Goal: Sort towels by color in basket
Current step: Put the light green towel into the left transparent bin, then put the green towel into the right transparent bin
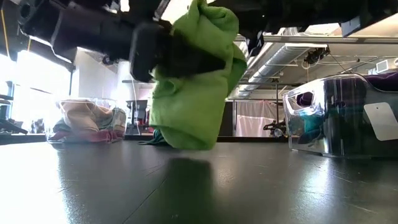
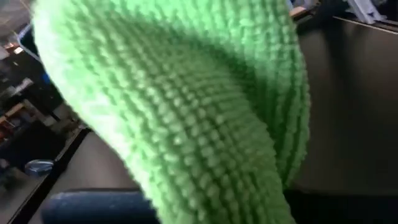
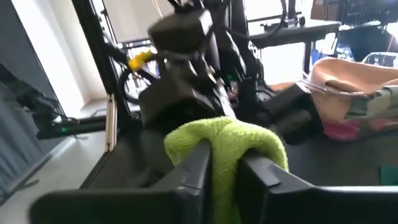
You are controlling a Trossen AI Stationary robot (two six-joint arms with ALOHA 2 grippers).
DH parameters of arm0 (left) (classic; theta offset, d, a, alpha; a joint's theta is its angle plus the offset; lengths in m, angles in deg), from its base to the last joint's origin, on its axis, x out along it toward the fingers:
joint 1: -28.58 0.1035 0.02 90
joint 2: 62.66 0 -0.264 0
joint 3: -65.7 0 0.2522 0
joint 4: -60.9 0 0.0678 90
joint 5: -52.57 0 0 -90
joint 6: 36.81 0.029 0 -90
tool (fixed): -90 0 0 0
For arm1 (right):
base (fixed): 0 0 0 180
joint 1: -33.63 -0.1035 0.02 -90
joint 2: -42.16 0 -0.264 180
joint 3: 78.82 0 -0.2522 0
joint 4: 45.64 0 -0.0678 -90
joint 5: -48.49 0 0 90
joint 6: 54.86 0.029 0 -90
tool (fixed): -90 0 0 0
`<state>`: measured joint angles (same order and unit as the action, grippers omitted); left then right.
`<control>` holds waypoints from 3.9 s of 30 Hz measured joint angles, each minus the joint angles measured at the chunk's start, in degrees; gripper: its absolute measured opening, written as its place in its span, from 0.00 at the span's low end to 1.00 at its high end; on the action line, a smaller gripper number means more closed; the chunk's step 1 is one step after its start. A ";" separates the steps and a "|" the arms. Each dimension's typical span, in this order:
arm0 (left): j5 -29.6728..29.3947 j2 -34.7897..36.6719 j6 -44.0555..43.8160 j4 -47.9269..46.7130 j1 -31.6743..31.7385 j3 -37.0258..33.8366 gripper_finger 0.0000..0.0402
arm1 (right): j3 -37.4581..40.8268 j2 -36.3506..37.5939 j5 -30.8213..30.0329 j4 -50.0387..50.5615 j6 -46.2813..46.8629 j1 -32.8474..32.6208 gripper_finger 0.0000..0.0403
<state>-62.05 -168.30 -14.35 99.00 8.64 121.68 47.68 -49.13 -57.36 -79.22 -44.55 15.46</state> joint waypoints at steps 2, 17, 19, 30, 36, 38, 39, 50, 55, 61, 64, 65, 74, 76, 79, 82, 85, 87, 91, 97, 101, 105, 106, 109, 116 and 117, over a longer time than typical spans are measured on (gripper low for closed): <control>-1.25 2.43 -1.31 -3.55 -0.56 0.00 0.04 | 0.00 2.54 0.02 4.09 0.04 0.00 0.21; -39.77 43.40 -20.73 -58.25 3.28 0.04 0.01 | 0.04 12.47 -4.93 22.69 -0.13 0.02 0.38; -39.59 49.83 -24.68 -65.23 8.45 0.04 0.01 | 0.07 12.27 -5.17 22.96 -0.07 -0.03 0.38; -7.45 60.73 -40.75 -88.58 50.64 -0.24 0.01 | 0.07 9.93 -5.19 22.78 0.15 -0.22 0.38; 2.66 50.72 -37.84 -89.18 64.94 -0.28 0.04 | 0.07 9.93 -5.19 22.70 0.15 -0.22 0.38; 6.86 47.57 -37.83 -89.15 67.71 -0.28 0.08 | 0.07 9.93 -5.19 22.74 0.15 -0.24 0.38; 9.45 46.17 -36.70 -89.03 68.85 -0.28 0.11 | 0.07 9.93 -5.20 22.74 0.15 -0.24 0.38; 15.83 42.18 -36.22 -93.98 76.10 6.47 0.42 | 0.07 9.93 -5.19 23.04 0.15 -0.24 0.38; 15.82 42.18 -35.86 -99.93 76.30 13.93 0.47 | 0.07 9.93 -5.19 23.16 0.17 -0.24 0.38; 13.52 42.36 -35.83 -105.18 75.72 20.46 0.44 | 0.07 9.93 -5.19 23.18 0.16 -0.26 0.38; 12.94 42.30 -35.80 -104.70 74.74 19.96 0.42 | 0.07 9.93 -5.19 23.16 0.17 -0.26 0.38; 12.92 42.13 -35.81 -104.17 74.49 19.18 0.41 | 0.07 9.93 -5.19 23.18 0.17 -0.26 0.38; 14.12 37.42 -38.38 -91.51 73.51 2.82 0.28 | 0.07 9.93 -5.19 23.46 0.33 -0.26 0.38; 15.15 35.57 -39.00 -87.34 73.34 -0.77 0.25 | 0.07 9.93 -5.19 23.46 0.32 -0.26 0.38; 15.81 31.76 -39.79 -83.00 73.37 -3.73 0.21 | 0.07 9.93 -5.19 23.44 0.26 -0.26 0.38; 15.78 28.66 -37.65 -82.27 73.37 -3.42 0.16 | 0.07 9.93 -5.19 23.42 0.24 -0.26 0.38; 15.78 27.83 -35.53 -84.00 73.77 -1.77 0.14 | 0.07 9.92 -5.19 23.41 0.23 -0.26 0.38; 15.97 28.06 -34.96 -86.49 74.08 0.20 0.13 | 0.07 9.93 -5.19 23.42 0.33 -0.26 0.38; 15.45 29.56 -33.99 -94.32 75.37 6.43 0.15 | 0.07 9.92 -5.19 23.55 0.33 -0.26 0.38; 15.21 31.87 -34.04 -107.22 75.86 16.42 0.30 | 0.07 9.92 -5.19 23.58 0.28 -0.26 0.38; 15.11 33.06 -34.18 -112.08 75.86 22.66 0.45 | 0.07 9.91 -5.19 24.34 0.36 -0.26 0.38; 15.44 33.96 -41.69 -116.79 74.52 28.35 0.55 | 0.09 9.91 -5.19 24.51 0.81 -0.29 0.38; 16.19 34.00 -43.04 -117.38 73.56 29.74 0.56 | 0.09 9.91 -5.19 24.47 0.81 -0.30 0.38; 17.79 33.95 -43.36 -115.25 68.50 31.58 0.57 | 0.09 9.91 -5.19 23.69 0.21 -0.28 0.38; 16.39 27.98 -34.00 -98.23 50.17 31.63 0.53 | 0.09 9.91 -5.19 22.26 0.07 -0.31 0.38; 16.39 26.26 -32.14 -95.07 48.31 31.62 0.52 | 0.09 9.91 -5.19 22.26 0.24 -0.31 0.38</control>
<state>-45.66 -142.04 -46.49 3.92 56.95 153.29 47.76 -39.22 -62.55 -56.96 -44.32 15.15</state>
